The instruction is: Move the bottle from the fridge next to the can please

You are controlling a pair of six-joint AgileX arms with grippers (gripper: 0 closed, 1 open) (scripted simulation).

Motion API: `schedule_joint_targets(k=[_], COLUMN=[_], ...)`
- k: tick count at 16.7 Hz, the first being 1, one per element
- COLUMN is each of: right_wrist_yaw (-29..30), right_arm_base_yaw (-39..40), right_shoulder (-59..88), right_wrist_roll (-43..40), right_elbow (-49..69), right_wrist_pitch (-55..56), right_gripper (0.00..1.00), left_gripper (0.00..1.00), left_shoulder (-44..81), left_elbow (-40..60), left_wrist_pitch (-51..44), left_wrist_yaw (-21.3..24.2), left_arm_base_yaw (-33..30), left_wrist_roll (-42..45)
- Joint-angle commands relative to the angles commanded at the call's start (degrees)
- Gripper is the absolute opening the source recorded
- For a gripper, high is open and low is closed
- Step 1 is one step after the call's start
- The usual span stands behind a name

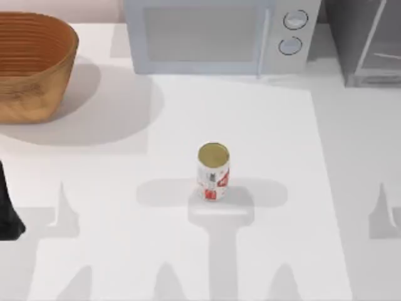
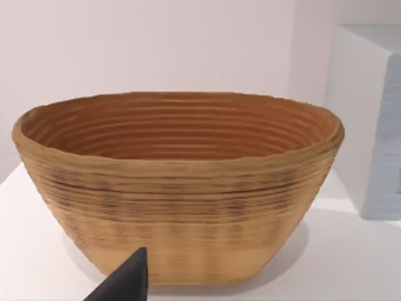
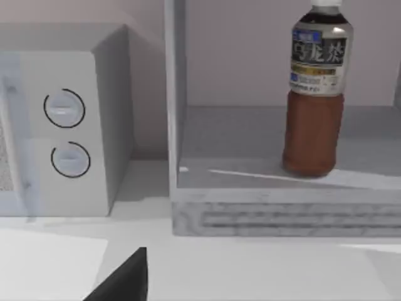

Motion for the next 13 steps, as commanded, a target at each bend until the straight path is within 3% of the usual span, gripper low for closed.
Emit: schedule_joint_targets(k=[7, 13], right_wrist_yaw=[-0.9, -3.9], right_arm_base_yaw=[-1.5, -4.7], right_shoulder=[9.0, 39.6], right_wrist_roll=[0.1, 0.5], right_elbow=[6.1, 21.4], right_wrist_pitch=[7.0, 24.6], right_gripper=[1.00, 1.00], left_gripper=[1.00, 1.00], left_shoulder=[0.0, 0.0], left_elbow=[0.0, 0.0], left_wrist_pitch=[0.0, 0.0], left_wrist_yaw=[0.0, 0.0], left_arm_base_yaw=[0.0, 0.0], left_wrist_roll=[0.0, 0.0])
